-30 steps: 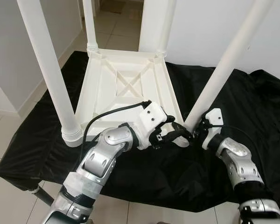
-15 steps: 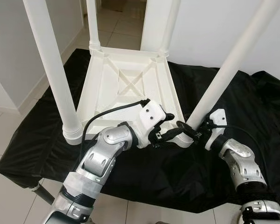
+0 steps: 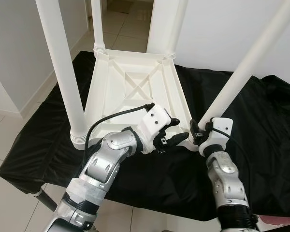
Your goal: Building children table
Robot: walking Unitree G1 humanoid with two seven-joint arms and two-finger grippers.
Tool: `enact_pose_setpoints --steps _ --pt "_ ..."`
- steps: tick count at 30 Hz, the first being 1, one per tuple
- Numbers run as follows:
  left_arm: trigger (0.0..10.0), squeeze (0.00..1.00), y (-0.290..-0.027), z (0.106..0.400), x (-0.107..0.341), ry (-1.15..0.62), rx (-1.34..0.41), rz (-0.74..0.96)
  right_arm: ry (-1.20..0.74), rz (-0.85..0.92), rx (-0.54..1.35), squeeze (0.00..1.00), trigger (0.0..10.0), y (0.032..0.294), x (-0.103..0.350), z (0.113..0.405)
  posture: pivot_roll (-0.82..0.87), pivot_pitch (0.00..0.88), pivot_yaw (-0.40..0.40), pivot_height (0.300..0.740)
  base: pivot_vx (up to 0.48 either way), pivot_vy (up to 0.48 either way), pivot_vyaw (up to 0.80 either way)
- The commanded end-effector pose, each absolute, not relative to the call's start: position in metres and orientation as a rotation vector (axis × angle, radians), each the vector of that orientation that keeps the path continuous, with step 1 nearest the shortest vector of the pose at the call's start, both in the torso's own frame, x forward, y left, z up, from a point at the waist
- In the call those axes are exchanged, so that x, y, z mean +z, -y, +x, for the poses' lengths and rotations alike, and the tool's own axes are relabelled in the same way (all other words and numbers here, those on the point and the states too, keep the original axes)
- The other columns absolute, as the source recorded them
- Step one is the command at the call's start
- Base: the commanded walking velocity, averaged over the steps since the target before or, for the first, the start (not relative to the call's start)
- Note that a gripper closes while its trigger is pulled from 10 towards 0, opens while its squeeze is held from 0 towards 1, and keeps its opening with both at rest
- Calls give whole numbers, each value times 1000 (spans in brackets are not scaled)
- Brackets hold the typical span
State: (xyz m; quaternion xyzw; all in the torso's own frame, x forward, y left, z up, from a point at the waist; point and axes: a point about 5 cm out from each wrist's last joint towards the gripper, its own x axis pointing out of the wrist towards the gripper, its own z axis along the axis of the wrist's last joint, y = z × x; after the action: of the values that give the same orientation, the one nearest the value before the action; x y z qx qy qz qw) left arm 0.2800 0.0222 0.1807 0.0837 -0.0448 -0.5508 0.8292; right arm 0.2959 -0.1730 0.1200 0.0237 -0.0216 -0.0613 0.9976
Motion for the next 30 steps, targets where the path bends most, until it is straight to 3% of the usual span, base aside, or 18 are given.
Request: enact_pose_setpoints --steps 1,3,4,5,6,8,9,10,20,21,30 --pt "10000 0 -20 283 183 112 -1123 186 -28 34 -224 0 0 180 105 292 -64 0 -74 740 0 0 0" --pt "10000 0 -20 284 184 114 -1124 188 -24 57 -177 0 0 166 106 296 -60 0 -72 740 0 0 0" --pt "10000 0 -20 284 185 117 -1123 188 12 77 -130 0 6157 158 114 298 -61 0 -72 740 0 0 0" --pt "10000 0 -20 284 185 117 -1123 188 12 77 -130 0 6157 158 114 298 -61 0 -72 740 0 0 0" --pt "10000 0 -20 284 185 119 -1123 188 45 80 -98 0 10000 157 120 298 -61 0 -77 740 0 0 0" --pt "10000 0 -21 285 185 119 -1122 189 67 75 -84 0 10000 159 125 297 -61 0 -77 740 0 0 0" --pt "10000 0 -21 285 185 119 -1121 189 81 62 -85 616 10000 162 128 295 -64 0 -81 740 0 0 0" --pt "10000 0 -21 285 184 117 -1119 186 98 58 -68 1000 10000 169 131 293 -66 0 -85 740 0 0 0" --pt "10000 0 -21 284 183 114 -1118 181 117 45 7 1000 10000 194 134 283 -68 0 -85 740 0 0 0" --pt "10000 0 -21 284 183 113 -1120 181 121 36 49 0 10000 199 134 282 -75 0 -79 740 0 0 0" --pt "10000 0 -17 284 183 114 -1153 188 93 -70 421 0 10000 203 134 302 -100 0 -44 740 0 0 0"
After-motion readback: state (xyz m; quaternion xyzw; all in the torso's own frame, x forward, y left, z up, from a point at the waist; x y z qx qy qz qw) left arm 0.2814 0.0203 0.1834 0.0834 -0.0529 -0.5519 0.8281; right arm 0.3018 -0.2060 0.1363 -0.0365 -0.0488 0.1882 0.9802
